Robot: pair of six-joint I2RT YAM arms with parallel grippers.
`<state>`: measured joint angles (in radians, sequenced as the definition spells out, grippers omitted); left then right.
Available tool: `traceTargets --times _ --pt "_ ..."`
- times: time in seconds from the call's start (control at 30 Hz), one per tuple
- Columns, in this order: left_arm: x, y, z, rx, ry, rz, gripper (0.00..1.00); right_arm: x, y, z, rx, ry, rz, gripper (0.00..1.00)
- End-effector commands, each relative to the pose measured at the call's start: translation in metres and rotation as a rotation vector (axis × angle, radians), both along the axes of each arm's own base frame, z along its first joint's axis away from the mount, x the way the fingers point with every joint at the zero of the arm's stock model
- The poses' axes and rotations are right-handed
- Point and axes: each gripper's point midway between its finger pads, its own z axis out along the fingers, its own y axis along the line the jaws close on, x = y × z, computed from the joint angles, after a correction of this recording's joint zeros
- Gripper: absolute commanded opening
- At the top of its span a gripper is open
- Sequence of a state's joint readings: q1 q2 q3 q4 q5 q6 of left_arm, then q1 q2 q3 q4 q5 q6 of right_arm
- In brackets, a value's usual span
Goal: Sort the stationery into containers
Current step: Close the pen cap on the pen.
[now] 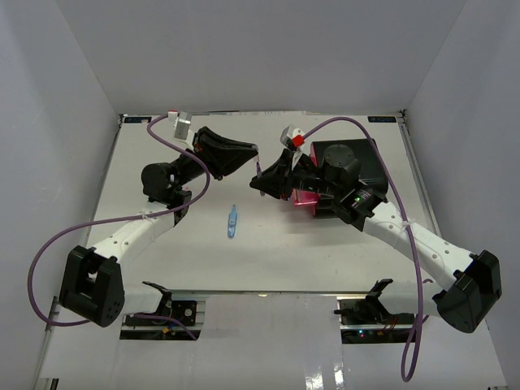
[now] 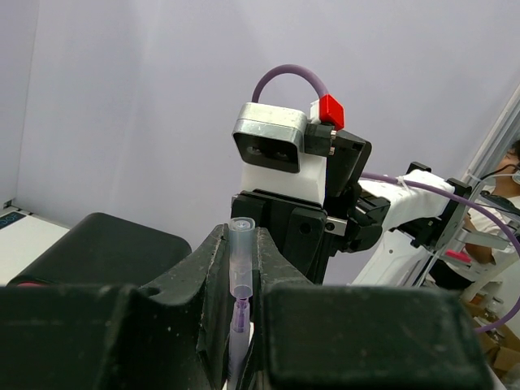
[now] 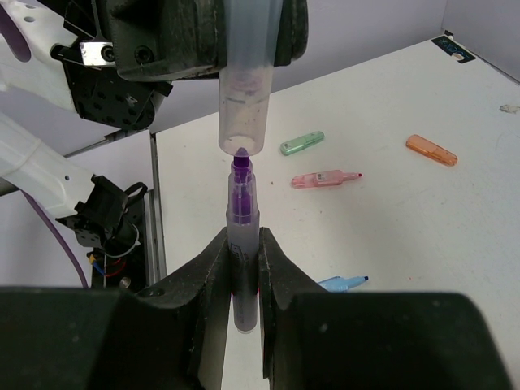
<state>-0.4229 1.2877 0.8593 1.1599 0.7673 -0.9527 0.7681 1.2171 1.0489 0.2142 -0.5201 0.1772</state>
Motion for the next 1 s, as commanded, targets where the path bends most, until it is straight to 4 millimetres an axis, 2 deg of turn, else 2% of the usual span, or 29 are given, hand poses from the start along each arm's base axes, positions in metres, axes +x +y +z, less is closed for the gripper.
traceTargets --times 0.0,0.43,0.83,0.97 --pt "-0.003 -0.001 0.001 -0.005 -0.023 0.002 0.03 -0.004 0.002 0.026 0.061 -0.054 0.016 0.08" --pt "-0.008 -0.002 -0.011 0.017 -0.011 -0.01 0.03 -0.001 -0.001 0.03 0.077 -0.071 -0.012 0.08" --pt "-0.02 -0.002 -0.026 0.054 -0.01 -0.046 0.06 -0.002 -0.003 0.047 0.117 -0.104 -0.019 0.08" --pt "-0.026 -0.001 -0.034 0.071 0.001 -0.065 0.08 0.0 -0.006 0.058 0.14 -0.125 -0.042 0.08"
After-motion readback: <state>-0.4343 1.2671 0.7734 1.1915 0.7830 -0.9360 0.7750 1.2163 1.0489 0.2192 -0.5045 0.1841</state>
